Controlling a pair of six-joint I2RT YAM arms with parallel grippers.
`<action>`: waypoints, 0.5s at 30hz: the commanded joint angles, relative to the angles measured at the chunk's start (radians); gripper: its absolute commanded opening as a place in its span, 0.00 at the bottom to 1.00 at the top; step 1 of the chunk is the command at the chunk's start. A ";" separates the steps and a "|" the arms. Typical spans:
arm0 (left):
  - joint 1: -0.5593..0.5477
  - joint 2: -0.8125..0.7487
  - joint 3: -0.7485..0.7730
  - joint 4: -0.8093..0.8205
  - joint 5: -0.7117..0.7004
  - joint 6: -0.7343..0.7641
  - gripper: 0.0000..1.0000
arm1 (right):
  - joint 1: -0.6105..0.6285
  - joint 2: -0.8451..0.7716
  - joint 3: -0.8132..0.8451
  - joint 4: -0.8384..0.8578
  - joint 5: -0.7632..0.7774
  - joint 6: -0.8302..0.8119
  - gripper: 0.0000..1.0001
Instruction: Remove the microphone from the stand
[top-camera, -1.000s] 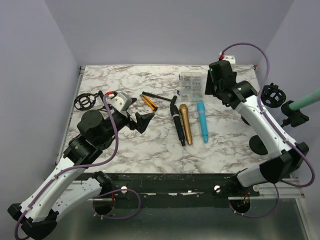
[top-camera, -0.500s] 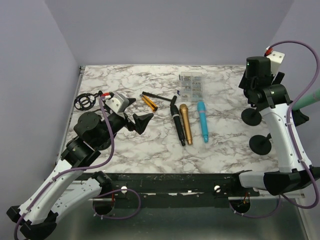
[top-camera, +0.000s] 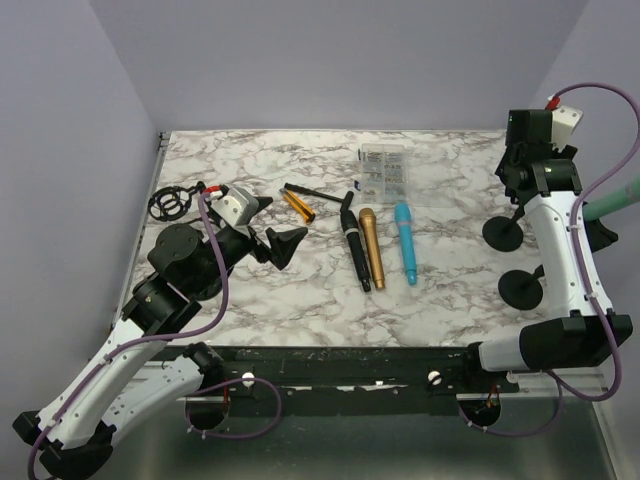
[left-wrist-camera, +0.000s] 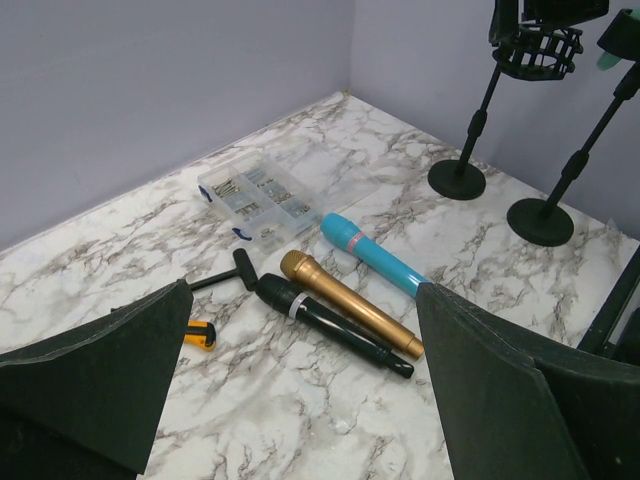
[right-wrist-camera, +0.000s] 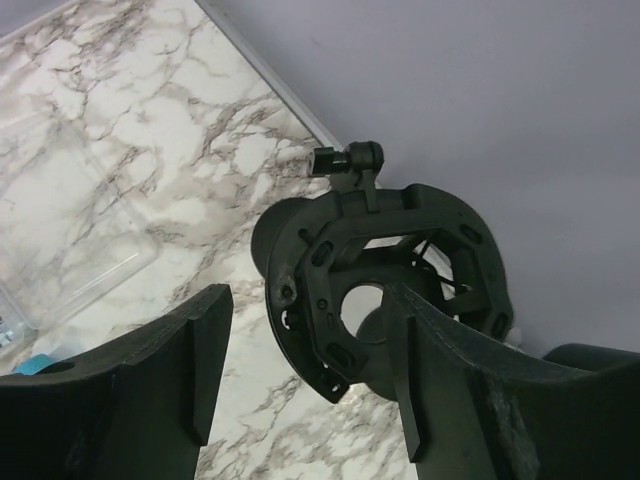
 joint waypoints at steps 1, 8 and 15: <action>-0.003 -0.003 -0.006 0.021 0.025 -0.009 0.99 | -0.038 0.014 -0.049 0.058 -0.125 0.034 0.66; -0.003 0.004 -0.004 0.020 0.019 -0.006 0.98 | -0.079 0.022 -0.104 0.129 -0.155 0.035 0.52; -0.003 0.012 -0.003 0.017 0.016 -0.004 0.99 | -0.080 0.010 -0.093 0.201 -0.212 -0.046 0.08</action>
